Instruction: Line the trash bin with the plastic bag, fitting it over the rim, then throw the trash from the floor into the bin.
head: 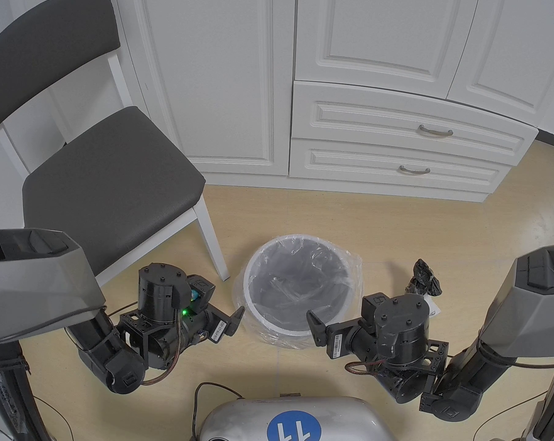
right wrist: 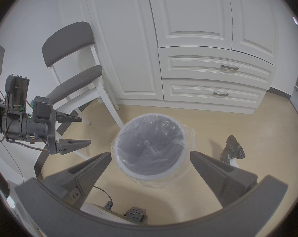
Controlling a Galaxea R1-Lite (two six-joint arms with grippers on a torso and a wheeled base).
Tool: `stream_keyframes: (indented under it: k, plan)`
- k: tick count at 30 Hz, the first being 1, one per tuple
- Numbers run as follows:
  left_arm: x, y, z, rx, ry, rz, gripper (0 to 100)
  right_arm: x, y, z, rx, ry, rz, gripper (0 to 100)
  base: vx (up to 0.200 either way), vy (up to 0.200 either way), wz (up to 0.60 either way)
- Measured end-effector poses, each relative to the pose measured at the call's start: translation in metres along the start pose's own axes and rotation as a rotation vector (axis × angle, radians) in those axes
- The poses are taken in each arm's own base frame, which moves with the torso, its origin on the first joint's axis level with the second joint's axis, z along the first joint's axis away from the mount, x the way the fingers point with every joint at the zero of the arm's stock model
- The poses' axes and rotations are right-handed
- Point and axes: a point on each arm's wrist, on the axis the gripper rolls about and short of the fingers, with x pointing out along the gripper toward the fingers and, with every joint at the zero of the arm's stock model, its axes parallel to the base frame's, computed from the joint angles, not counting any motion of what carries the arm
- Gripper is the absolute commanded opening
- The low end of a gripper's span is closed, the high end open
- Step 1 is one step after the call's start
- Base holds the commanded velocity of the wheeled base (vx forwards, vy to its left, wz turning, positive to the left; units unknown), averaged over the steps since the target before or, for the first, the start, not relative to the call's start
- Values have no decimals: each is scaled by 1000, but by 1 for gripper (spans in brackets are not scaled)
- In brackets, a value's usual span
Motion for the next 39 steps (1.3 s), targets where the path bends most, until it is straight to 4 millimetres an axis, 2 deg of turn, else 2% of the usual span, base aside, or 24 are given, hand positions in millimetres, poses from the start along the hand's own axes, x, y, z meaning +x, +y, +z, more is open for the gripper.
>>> stream_keyframes:
  k: [8, 25, 32, 39]
  plan:
    - [10, 0, -14, 56, 52, 27, 100, 1, -2, -2, -38, 4, -21, 100, 0, 0, 0]
    - [65, 13, -59, 43, 166, 81, 100, 10, -25, 10, -34, -33, -99, 100, 0, 0, 0]
    - [95, 12, -61, -68, 101, 109, 100, 12, -33, 19, -37, -87, -117, 100, 0, 0, 0]
    - [116, 10, -57, -169, 41, 124, 100, 19, -41, 19, -37, -86, -124, 100, 0, 0, 0]
